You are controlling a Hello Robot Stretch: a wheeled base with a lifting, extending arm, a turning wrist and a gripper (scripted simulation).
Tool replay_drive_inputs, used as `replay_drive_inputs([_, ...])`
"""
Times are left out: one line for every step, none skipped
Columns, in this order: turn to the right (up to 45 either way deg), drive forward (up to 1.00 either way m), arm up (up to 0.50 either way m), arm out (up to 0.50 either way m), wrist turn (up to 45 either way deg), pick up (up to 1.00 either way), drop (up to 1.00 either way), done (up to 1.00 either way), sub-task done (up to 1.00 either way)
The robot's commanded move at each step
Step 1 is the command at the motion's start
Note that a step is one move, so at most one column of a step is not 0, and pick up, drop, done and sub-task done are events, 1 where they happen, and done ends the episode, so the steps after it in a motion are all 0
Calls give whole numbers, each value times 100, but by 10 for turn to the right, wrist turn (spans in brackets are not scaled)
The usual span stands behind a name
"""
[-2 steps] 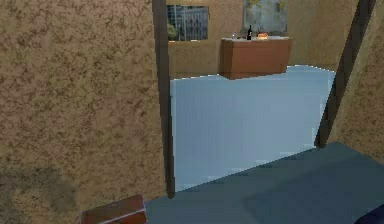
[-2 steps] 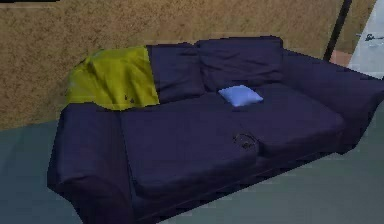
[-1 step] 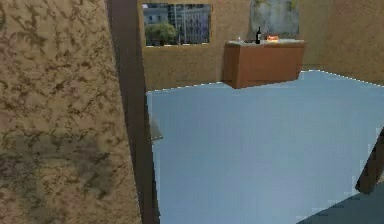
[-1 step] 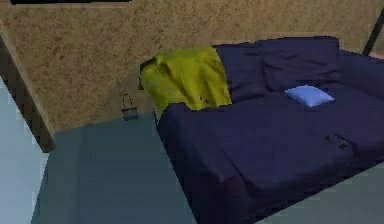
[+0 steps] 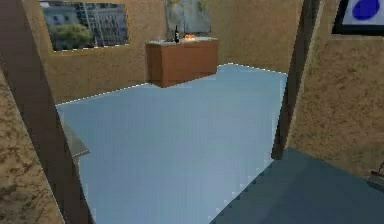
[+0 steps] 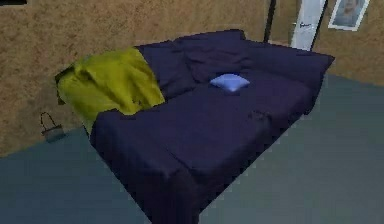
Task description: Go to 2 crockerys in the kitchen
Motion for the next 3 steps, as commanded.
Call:
replay_drive_inputs([0,65,0,0,0,0,0,0,0])
replay_drive_inputs([-300,0,0,0,0,0,0,0,0])
replay_drive_inputs([0,55,0,0,0,0,0,0,0])
